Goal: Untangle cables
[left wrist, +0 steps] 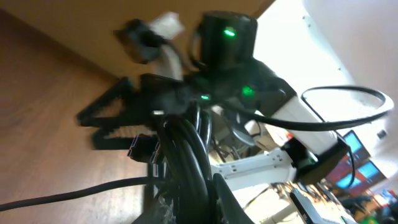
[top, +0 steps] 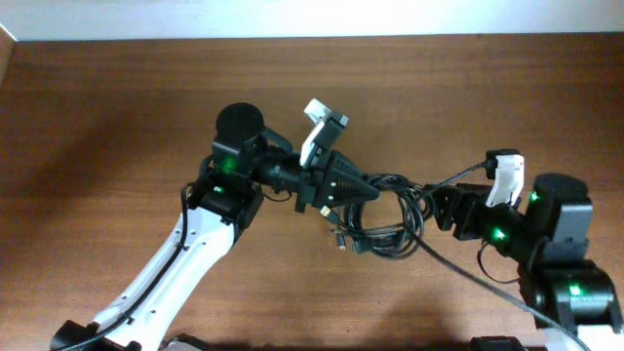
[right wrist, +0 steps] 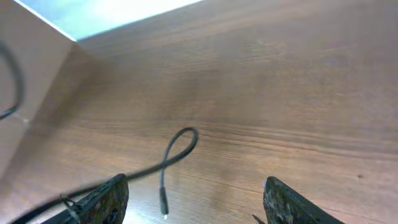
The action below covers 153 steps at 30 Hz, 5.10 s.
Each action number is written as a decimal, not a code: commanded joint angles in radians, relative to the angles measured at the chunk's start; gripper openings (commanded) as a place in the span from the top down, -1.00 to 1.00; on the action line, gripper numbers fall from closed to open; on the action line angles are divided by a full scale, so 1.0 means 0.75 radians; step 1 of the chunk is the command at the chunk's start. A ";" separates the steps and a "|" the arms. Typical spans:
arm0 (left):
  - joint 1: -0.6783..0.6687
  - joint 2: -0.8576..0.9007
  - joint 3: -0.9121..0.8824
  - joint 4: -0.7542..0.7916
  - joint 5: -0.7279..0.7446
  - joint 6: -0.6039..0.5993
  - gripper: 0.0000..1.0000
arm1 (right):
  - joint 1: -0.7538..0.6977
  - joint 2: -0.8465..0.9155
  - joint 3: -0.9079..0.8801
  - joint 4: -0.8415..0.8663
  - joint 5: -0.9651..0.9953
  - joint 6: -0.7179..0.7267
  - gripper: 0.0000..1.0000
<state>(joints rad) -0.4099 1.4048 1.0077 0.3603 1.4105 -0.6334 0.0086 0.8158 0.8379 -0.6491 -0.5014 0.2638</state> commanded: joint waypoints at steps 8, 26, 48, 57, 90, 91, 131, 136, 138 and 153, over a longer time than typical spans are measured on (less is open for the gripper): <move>0.072 -0.005 0.010 0.007 -0.038 -0.014 1.00 | -0.005 -0.257 0.020 0.034 -0.198 0.008 -0.37; -0.056 -0.005 0.010 0.007 0.034 -0.013 1.00 | -0.005 -0.255 0.020 -0.001 0.327 -0.002 -0.46; -0.052 -0.005 0.010 -0.164 -0.253 0.109 1.00 | -0.005 -0.256 0.020 -0.133 -0.140 -0.032 -0.47; 0.079 -0.005 0.010 -0.306 -0.259 0.123 1.00 | -0.005 -0.256 0.020 -0.117 -0.160 -0.031 -0.47; -0.107 -0.005 0.010 -0.323 -0.346 0.209 1.00 | -0.004 -0.151 0.020 -0.049 -0.060 -0.138 -0.63; -0.107 -0.005 0.010 -0.323 -0.346 0.209 1.00 | -0.004 -0.151 0.020 -0.048 -0.060 -0.138 -0.63; -0.212 -0.005 0.010 -0.292 -0.007 0.209 1.00 | -0.005 0.046 0.020 -0.094 0.300 -0.183 -0.55; -0.135 -0.005 0.010 -0.297 -0.006 0.209 1.00 | -0.005 0.032 0.020 -0.108 0.301 -0.183 -0.52; -0.095 -0.005 0.010 -0.331 -0.039 0.209 1.00 | -0.005 0.005 0.020 -0.110 0.301 -0.183 -0.51; -0.008 -0.005 0.010 -0.486 -0.244 0.209 1.00 | -0.004 -0.281 0.020 -0.229 0.197 -0.203 -0.51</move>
<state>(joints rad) -0.4202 1.4055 1.0080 0.0261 1.2995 -0.4900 0.0078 0.6350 0.8402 -0.8177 -0.3195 0.1192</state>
